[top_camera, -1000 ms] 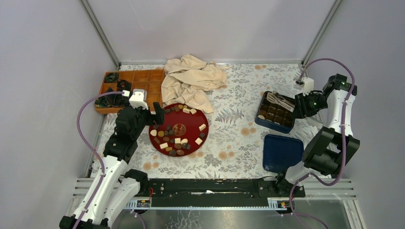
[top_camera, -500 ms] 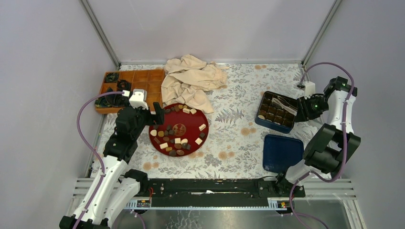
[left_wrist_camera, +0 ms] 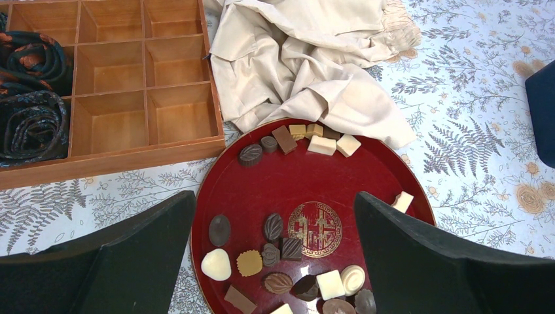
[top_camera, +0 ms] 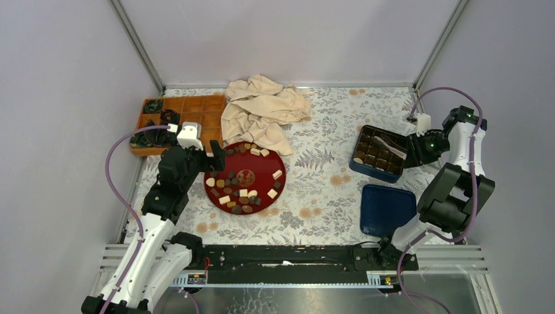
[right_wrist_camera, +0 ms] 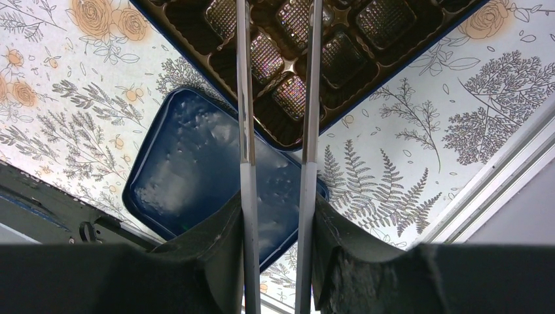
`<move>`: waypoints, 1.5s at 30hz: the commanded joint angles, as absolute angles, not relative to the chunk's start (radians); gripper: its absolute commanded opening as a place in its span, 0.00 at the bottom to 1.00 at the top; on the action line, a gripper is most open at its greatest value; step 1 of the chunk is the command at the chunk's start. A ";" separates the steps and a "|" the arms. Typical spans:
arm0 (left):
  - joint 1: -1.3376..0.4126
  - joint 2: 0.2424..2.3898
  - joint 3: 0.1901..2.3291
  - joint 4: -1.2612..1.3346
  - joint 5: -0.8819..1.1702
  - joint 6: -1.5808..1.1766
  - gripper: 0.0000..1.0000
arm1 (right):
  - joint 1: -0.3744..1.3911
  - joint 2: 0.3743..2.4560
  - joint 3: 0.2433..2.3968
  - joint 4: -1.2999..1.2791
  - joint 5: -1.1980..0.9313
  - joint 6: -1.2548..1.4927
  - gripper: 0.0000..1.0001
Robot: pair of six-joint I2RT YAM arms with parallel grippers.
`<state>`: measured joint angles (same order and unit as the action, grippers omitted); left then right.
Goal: Pack the chocolate
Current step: Place the fake chocolate in the packing box, then pick up the fake chocolate from the plate.
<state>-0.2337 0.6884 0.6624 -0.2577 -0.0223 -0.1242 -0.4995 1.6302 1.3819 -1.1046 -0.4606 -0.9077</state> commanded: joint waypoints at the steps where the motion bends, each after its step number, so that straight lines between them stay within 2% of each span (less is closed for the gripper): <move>1: -0.225 0.675 0.654 -0.204 -0.018 -0.115 0.98 | -0.505 1.630 1.409 -1.094 -0.471 -0.896 0.40; 10: -0.225 0.675 0.653 -0.205 -0.018 -0.115 0.98 | -0.505 1.625 1.425 -1.100 -0.471 -0.896 0.46; 16: -0.225 0.673 0.654 -0.205 -0.018 -0.115 0.98 | -0.504 1.615 1.437 -1.111 -0.490 -0.903 0.46; 28: -0.225 0.684 0.653 -0.204 -0.020 -0.115 0.98 | -0.463 1.523 1.461 -1.250 -0.866 -1.060 0.43; 39: -0.225 0.697 0.651 -0.205 -0.032 -0.114 0.98 | -0.053 1.460 1.379 -0.992 -0.905 -0.863 0.43; 45: -0.225 0.704 0.651 -0.204 -0.038 -0.114 0.98 | 0.236 1.491 1.384 -0.905 -0.794 -0.812 0.43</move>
<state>-0.2337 0.7029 0.6601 -0.2573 -0.0238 -0.1242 0.0856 1.5040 1.3792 -0.9924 -0.8242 -0.8711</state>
